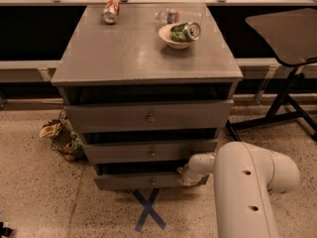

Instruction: Open bottom drawer

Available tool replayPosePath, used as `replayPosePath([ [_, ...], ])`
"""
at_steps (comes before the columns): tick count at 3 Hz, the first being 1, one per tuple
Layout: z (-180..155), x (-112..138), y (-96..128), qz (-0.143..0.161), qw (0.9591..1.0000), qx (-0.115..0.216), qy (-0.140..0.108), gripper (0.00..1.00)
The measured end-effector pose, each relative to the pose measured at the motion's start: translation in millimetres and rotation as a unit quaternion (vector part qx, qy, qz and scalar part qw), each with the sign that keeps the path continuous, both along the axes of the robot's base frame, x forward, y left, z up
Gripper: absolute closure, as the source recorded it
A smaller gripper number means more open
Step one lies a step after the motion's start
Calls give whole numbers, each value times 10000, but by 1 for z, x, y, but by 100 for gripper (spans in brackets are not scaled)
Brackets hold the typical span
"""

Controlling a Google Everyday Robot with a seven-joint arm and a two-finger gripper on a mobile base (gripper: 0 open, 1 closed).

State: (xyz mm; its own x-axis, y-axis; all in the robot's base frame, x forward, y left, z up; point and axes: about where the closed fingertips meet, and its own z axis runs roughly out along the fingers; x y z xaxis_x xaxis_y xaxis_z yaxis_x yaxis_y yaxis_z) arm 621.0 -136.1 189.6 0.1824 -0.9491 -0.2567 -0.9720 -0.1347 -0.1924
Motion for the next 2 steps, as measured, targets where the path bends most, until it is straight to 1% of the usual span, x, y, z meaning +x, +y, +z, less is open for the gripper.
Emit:
replayPosePath([
  [1, 0, 0, 0, 0, 10000, 0, 1, 100],
  [2, 0, 0, 0, 0, 10000, 0, 1, 100],
])
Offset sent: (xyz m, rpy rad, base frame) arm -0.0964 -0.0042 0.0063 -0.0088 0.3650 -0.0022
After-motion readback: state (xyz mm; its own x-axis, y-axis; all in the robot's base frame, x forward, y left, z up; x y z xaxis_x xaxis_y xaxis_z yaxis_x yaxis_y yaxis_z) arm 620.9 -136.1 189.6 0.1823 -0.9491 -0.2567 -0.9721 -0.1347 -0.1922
